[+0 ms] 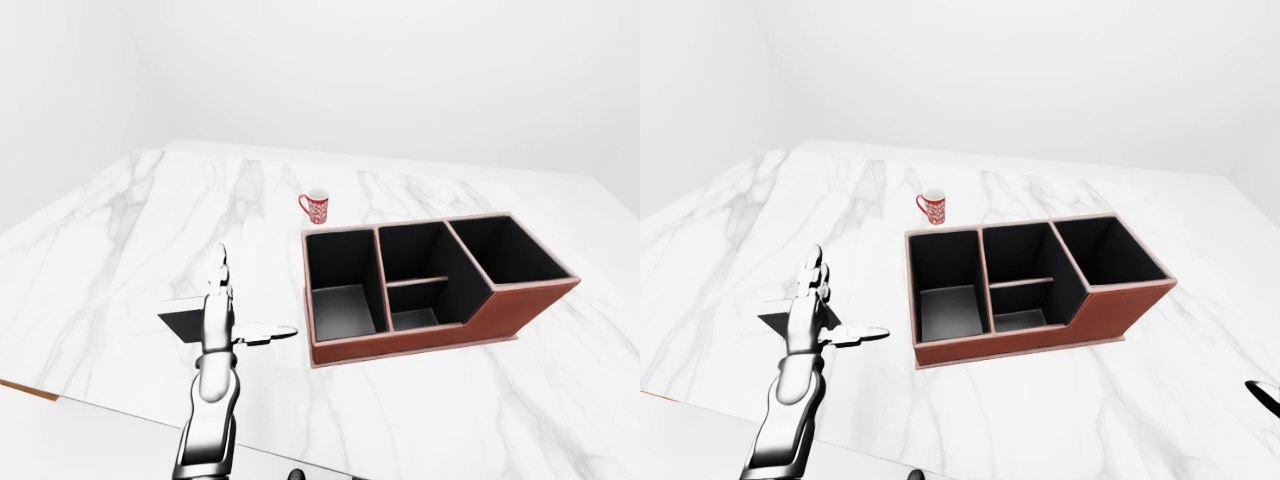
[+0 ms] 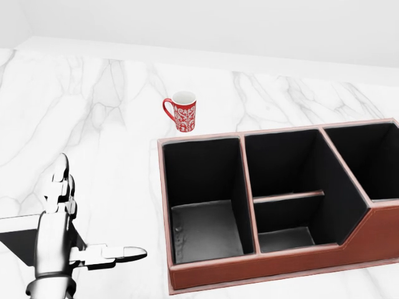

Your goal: Pick up the book and place it in the left compartment of the caddy.

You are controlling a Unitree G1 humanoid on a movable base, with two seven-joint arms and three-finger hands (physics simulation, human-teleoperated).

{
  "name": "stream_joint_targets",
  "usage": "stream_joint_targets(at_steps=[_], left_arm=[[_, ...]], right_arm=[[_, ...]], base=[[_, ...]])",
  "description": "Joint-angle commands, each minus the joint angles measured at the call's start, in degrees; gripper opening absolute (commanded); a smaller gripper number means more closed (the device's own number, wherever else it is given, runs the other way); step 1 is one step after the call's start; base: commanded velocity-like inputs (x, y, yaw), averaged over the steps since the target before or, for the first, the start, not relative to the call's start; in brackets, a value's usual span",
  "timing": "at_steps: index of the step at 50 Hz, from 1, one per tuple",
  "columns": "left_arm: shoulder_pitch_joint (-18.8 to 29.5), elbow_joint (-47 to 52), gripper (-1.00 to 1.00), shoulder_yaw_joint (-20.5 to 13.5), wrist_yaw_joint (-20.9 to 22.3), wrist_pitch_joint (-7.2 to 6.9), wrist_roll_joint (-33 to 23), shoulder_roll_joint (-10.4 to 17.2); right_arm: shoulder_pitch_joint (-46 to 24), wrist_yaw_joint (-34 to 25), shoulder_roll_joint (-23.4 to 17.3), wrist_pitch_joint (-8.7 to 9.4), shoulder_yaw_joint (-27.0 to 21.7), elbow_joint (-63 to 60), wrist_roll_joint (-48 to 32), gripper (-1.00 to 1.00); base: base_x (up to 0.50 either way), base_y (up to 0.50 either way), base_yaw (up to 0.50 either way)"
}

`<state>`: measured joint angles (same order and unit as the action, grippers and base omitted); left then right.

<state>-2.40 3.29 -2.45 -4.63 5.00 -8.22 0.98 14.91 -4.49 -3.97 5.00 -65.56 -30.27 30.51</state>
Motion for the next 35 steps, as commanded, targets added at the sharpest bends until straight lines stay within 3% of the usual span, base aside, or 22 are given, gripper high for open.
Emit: stream_joint_targets(at_steps=[1,5,22,24,25,26,28,35], left_arm=[[-1.25,1.62,1.0,-0.43,-10.53,0.0,-12.38,0.08],[-1.56,2.73,1.0,-0.97,-15.61,0.0,-17.46,0.01],[-1.49,6.89,1.0,-3.04,-22.57,0.0,-20.53,0.22],[-1.54,7.33,1.0,-2.4,-25.37,0.0,-26.6,-0.12],[-1.54,7.31,1.0,-2.26,-25.37,0.0,-26.78,-0.02],[-2.38,9.22,1.0,-2.2,-25.37,0.0,-32.83,-0.81],[-3.16,9.92,1.0,-1.03,-25.37,0.0,-37.03,-0.45],[-4.46,12.3,1.0,0.16,-25.37,0.0,-41.48,-0.13]], right_arm=[[-0.01,-0.02,-0.01,0.0,0.11,0.02,-0.11,1.0],[-0.03,0.1,-0.04,0.0,0.09,-0.14,-0.11,1.0],[0.01,0.0,0.02,0.0,0.03,0.02,-0.04,1.0],[0.02,0.05,0.02,0.0,-0.03,-0.18,0.08,1.0],[0.02,0.05,0.02,0.0,-0.04,-0.19,0.08,1.0],[0.08,-0.04,0.09,0.0,-0.08,-0.17,0.1,1.0],[0.04,-0.04,0.02,0.0,-0.05,-0.05,0.06,1.0],[-0.02,-0.13,0.05,0.0,0.12,0.28,-0.26,1.0]], base=[[0.0,0.0,0.0],[0.0,0.0,0.0],[0.0,0.0,0.0],[0.0,0.0,0.0],[0.0,0.0,0.0],[0.0,0.0,0.0],[0.0,0.0,0.0],[0.0,0.0,0.0]])
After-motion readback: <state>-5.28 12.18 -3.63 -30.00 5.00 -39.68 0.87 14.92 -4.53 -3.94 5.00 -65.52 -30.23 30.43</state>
